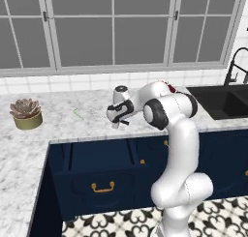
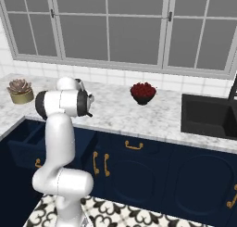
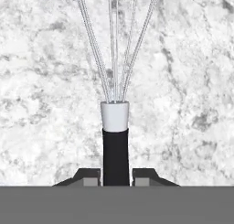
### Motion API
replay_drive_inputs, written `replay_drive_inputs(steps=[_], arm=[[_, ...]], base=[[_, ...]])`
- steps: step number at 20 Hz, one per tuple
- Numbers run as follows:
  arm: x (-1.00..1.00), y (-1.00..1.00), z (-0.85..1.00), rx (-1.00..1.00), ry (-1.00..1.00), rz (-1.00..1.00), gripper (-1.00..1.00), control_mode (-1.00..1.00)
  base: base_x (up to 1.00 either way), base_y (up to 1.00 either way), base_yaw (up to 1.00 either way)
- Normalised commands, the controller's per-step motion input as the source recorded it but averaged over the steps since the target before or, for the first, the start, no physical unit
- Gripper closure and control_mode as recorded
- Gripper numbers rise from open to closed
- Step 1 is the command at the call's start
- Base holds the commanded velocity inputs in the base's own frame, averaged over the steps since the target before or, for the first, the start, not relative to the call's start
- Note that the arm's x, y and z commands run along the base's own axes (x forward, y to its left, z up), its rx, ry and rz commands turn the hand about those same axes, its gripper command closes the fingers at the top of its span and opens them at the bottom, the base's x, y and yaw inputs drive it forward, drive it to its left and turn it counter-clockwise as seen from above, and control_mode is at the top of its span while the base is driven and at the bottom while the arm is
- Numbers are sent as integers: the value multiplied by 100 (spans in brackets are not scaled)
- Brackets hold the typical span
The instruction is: Pick the whisk from the drawer and place it on the counter.
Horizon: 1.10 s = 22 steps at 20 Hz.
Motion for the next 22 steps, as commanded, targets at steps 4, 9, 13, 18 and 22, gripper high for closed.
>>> replay_drive_inputs(steps=[4,9,13,18,22], arm=[[51,0,-34,-3,0,2,-100,-100],[-18,-2,35,0,-4,0,-100,-100],[-89,-30,63,0,-13,0,-100,-100],[-100,-17,28,0,-15,3,-100,-100],[-100,0,61,-4,-33,13,-100,-100]], base=[[0,0,0],[0,0,0],[0,0,0],[0,0,0],[0,0,0]])
